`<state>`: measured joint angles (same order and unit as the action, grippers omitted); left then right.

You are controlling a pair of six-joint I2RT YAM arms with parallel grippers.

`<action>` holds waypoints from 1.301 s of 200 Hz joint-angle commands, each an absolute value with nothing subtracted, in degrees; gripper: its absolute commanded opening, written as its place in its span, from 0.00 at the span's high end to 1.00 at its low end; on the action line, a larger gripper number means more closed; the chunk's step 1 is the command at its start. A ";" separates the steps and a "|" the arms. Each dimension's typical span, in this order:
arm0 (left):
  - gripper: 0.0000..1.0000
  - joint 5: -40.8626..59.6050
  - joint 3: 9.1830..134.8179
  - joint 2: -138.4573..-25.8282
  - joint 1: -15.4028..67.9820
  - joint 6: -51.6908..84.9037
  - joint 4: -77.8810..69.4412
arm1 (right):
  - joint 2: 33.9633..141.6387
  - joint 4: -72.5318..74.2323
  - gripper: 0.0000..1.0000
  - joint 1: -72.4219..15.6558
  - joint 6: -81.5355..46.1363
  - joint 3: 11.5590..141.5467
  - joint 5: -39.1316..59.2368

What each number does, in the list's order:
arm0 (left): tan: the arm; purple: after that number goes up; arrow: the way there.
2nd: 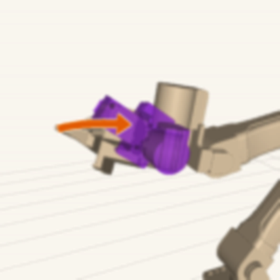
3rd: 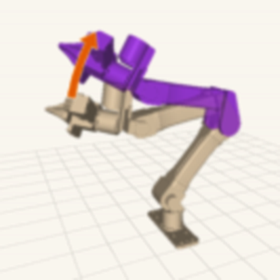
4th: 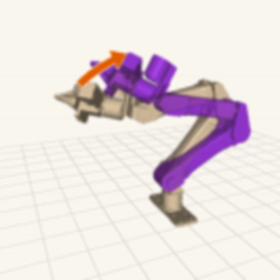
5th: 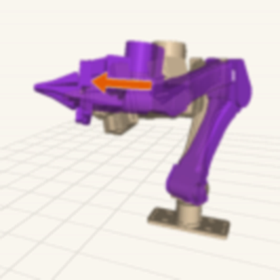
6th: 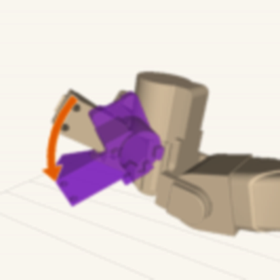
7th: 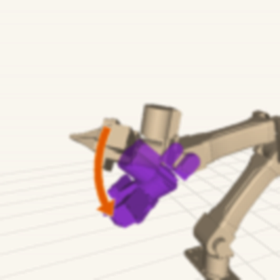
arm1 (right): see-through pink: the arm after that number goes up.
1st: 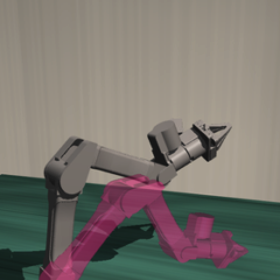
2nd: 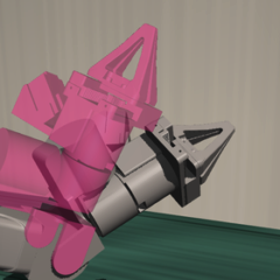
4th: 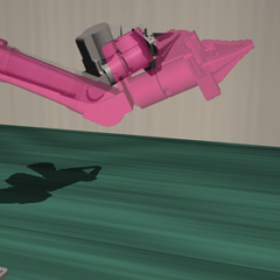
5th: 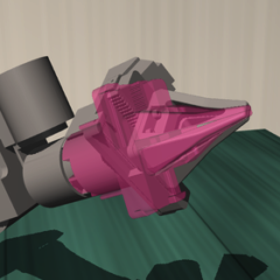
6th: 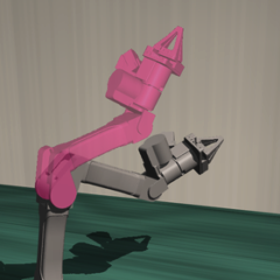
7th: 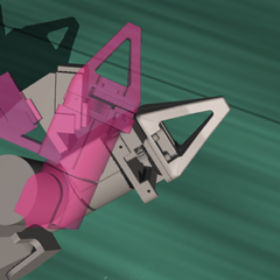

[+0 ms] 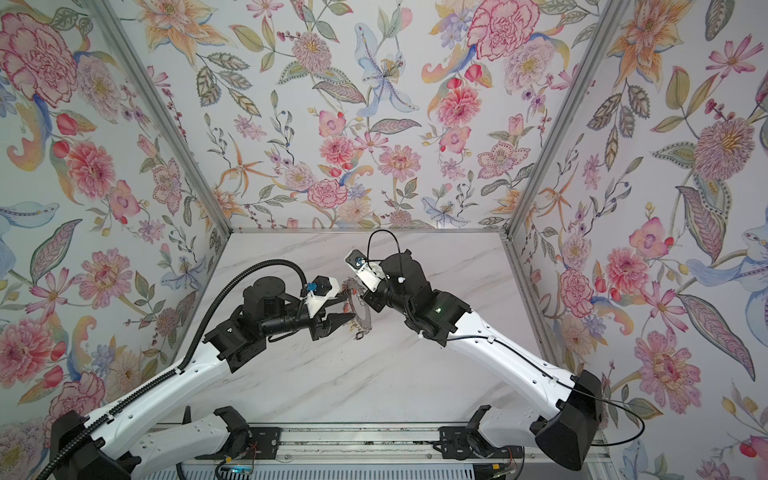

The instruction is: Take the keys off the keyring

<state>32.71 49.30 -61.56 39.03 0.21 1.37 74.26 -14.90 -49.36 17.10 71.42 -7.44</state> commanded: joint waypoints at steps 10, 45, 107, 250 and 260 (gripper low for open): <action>0.37 32.86 49.68 -62.41 39.62 2.53 -2.88 | 74.93 -16.37 1.00 -50.31 9.72 75.36 -12.63; 0.29 28.92 48.08 -62.23 41.12 4.10 -4.22 | 75.36 -18.37 1.00 -50.95 4.09 75.47 -15.03; 0.29 21.34 47.40 -67.16 41.75 3.30 -5.13 | 75.87 -19.77 1.00 -52.98 -0.39 75.89 -18.79; 0.37 10.97 48.05 -72.94 38.30 -1.10 -11.83 | 75.49 -30.11 1.00 -49.77 -14.54 75.96 -11.67; 0.35 11.07 47.50 -72.97 38.32 -0.79 -12.87 | 75.93 -30.91 1.00 -49.24 -16.83 76.12 -10.62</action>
<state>11.14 47.88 -72.05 38.89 -0.62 -9.19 76.49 -29.28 -50.54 -9.96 73.89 -14.22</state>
